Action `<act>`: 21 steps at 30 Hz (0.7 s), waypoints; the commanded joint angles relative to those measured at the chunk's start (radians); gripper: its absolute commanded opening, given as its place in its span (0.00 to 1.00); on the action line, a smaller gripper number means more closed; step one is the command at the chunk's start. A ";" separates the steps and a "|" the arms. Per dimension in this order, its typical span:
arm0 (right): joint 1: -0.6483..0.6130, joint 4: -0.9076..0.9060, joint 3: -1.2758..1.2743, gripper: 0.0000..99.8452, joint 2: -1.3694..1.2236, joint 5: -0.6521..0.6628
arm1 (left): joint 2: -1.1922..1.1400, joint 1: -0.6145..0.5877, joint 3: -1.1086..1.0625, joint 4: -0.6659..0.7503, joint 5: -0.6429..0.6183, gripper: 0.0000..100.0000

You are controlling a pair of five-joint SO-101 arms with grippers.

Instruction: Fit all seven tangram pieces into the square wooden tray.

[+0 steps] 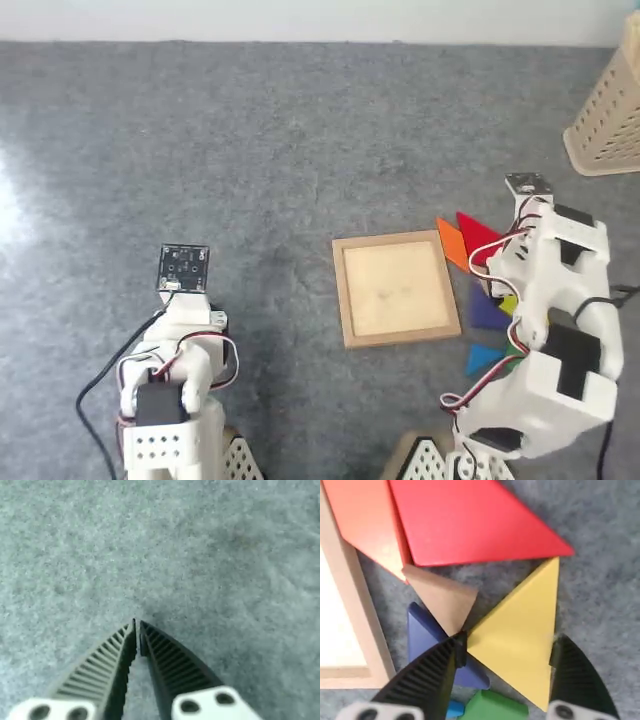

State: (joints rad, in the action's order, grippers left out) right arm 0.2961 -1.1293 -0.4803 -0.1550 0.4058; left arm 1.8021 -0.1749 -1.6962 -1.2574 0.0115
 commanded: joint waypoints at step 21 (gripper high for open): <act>0.035 -0.102 0.089 0.34 -0.036 -0.026 | 0.017 -0.003 0.012 -0.005 -0.006 0.01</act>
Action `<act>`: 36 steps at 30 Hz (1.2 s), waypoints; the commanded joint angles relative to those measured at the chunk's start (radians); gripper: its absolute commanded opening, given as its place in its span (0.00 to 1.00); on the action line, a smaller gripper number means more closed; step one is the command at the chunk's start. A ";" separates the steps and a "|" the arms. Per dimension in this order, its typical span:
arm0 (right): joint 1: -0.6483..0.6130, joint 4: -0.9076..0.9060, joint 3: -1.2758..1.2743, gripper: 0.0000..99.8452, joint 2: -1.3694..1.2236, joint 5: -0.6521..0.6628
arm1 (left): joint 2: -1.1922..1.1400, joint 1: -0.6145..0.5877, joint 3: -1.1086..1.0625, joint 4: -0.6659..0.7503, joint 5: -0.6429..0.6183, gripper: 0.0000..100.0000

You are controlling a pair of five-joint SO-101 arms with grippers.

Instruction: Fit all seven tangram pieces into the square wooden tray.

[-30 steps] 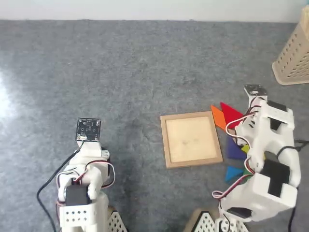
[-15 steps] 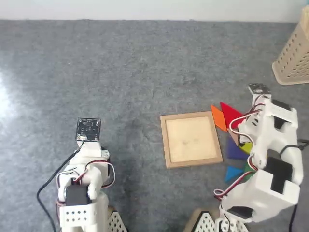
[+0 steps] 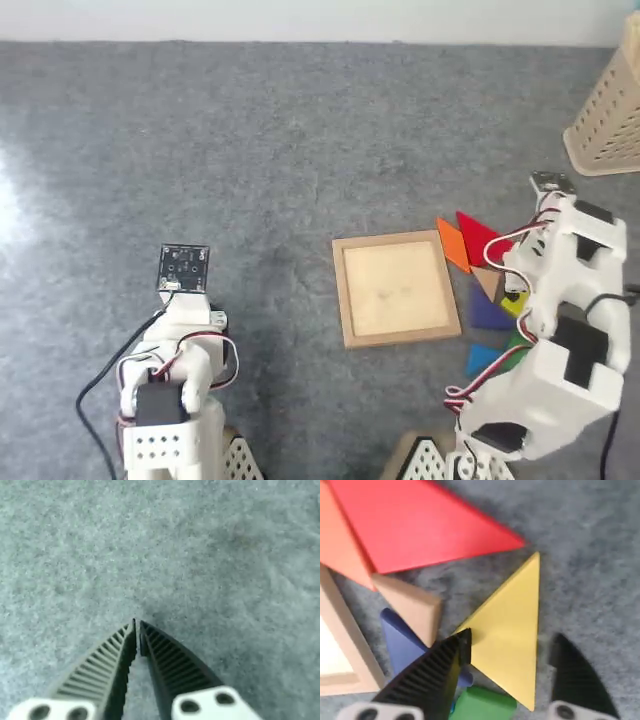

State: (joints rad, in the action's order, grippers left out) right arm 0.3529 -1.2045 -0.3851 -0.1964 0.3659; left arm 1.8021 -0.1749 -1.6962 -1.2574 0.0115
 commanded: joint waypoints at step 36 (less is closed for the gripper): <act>-0.010 0.038 -0.035 0.33 -0.018 -0.026 | 0.017 -0.003 0.012 -0.005 -0.006 0.01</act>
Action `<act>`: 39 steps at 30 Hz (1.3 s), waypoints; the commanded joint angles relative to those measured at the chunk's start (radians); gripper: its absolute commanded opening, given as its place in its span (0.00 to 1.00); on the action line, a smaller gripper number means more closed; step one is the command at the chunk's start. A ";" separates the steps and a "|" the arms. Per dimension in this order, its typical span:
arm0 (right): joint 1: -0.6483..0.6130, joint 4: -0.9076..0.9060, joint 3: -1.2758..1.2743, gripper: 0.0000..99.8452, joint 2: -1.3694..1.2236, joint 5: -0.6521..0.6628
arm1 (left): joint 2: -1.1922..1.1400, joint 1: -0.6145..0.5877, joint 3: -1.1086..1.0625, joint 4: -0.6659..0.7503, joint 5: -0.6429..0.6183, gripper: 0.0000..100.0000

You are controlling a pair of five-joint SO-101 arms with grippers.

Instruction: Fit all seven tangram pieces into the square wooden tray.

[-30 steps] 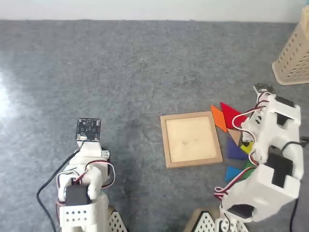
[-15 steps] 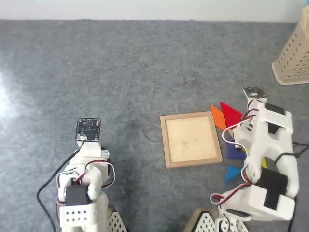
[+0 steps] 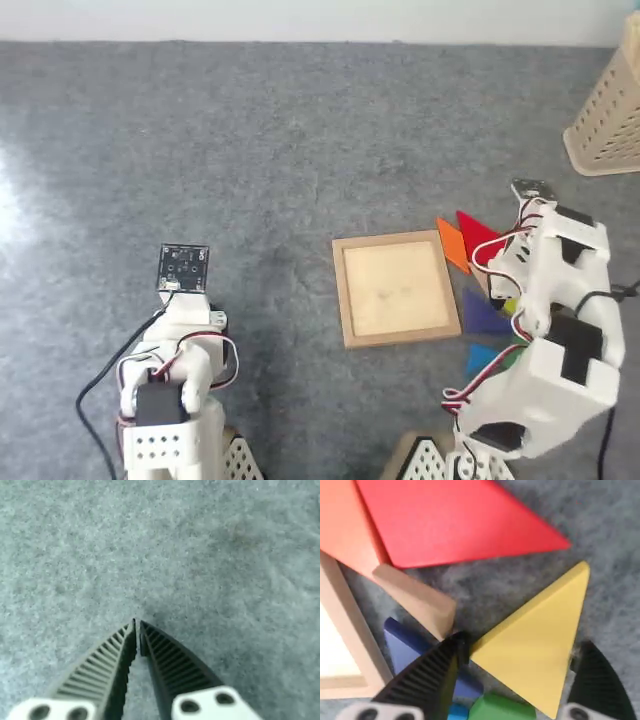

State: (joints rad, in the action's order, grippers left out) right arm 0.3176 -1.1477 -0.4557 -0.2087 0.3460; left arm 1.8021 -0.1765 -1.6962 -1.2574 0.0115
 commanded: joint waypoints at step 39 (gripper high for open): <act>0.041 -0.314 0.267 0.06 0.191 0.028 | 0.017 -0.002 0.012 -0.005 -0.006 0.01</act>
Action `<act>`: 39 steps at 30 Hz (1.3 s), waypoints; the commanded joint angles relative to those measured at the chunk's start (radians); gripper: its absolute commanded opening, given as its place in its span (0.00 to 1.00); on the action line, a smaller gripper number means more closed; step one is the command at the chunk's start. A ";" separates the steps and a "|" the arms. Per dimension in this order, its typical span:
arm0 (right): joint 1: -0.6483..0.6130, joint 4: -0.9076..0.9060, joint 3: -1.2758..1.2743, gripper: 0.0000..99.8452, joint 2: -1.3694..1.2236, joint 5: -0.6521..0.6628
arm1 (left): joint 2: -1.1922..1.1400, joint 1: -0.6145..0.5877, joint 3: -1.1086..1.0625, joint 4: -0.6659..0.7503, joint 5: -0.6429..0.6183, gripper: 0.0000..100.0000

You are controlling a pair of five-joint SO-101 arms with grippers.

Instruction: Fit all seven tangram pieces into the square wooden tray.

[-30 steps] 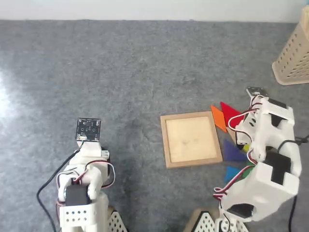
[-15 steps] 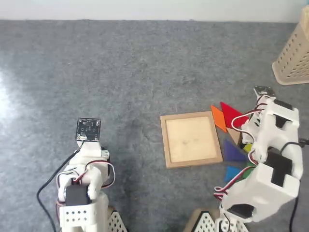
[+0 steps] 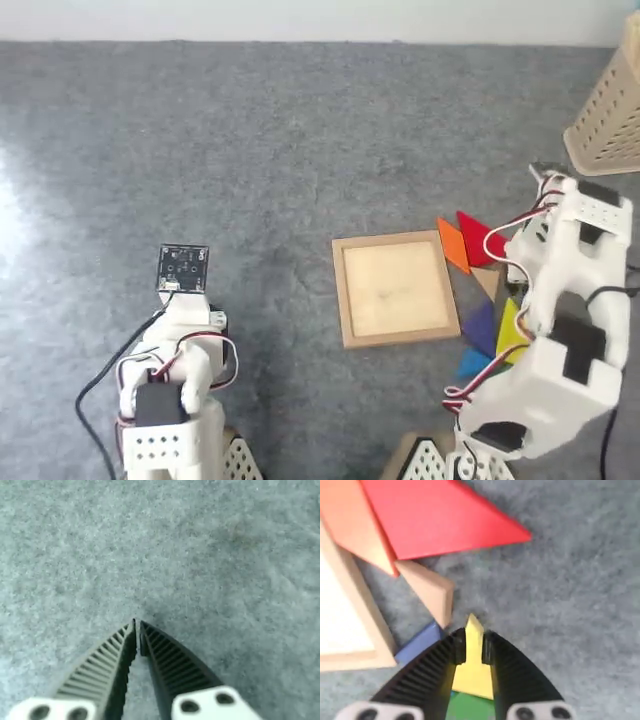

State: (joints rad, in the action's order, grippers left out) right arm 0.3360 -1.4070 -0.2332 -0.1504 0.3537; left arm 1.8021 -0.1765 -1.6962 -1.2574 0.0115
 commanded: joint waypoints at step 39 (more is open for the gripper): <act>0.182 0.271 -0.235 0.18 0.120 0.308 | 0.017 -0.002 0.012 -0.005 -0.006 0.01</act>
State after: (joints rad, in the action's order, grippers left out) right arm 0.4680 -1.1446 -0.6398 -0.0199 0.6989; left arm 1.8021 -0.1780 -1.6962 -1.2574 0.0115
